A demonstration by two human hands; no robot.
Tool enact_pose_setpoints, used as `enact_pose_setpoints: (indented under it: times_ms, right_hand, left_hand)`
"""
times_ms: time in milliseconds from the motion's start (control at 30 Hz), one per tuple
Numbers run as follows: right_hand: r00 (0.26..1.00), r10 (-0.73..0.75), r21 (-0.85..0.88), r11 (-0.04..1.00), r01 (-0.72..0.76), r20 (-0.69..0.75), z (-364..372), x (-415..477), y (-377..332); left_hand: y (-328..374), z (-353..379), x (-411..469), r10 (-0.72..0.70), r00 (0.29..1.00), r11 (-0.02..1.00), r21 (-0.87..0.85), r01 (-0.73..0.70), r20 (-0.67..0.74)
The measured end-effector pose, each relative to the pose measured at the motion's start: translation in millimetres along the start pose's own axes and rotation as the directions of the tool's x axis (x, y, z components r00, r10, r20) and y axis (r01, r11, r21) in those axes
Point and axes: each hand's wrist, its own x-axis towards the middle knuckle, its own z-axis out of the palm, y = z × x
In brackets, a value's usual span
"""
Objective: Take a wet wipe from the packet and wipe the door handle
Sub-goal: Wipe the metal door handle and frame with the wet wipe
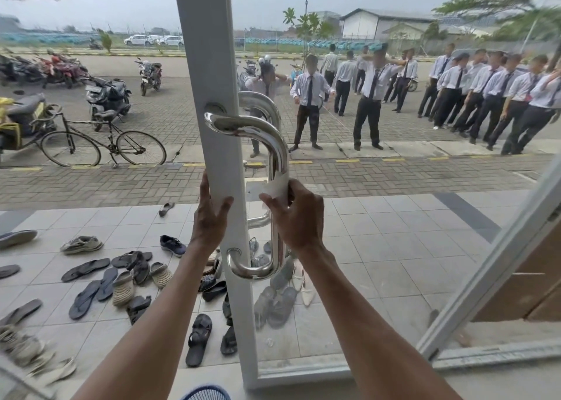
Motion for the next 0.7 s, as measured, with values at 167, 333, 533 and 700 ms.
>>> enact_pose_setpoints:
  times_ms: [167,333,533,700]
  right_hand:
    - [0.99,-0.093,0.009,0.996,0.094,-0.111,-5,26,-19]
    - [0.993,-0.079,0.126,0.988,0.089,-0.086,0,4,-9]
    - [0.934,0.107,0.432,0.864,-0.257,0.34,-4,-30,36]
    - [0.868,0.048,0.637,0.659,-0.399,0.494,-24,17,27]
  left_hand:
    - [-5,5,0,-0.002,1.0,1.0,0.022,0.003,-0.022]
    - [-7,3,1,-0.002,1.0,0.999,0.046,0.002,-0.007]
    - [-8,3,1,-0.029,0.999,0.999,-0.037,0.03,0.022]
    - [-10,1,1,-0.027,0.999,0.998,-0.049,0.028,0.032]
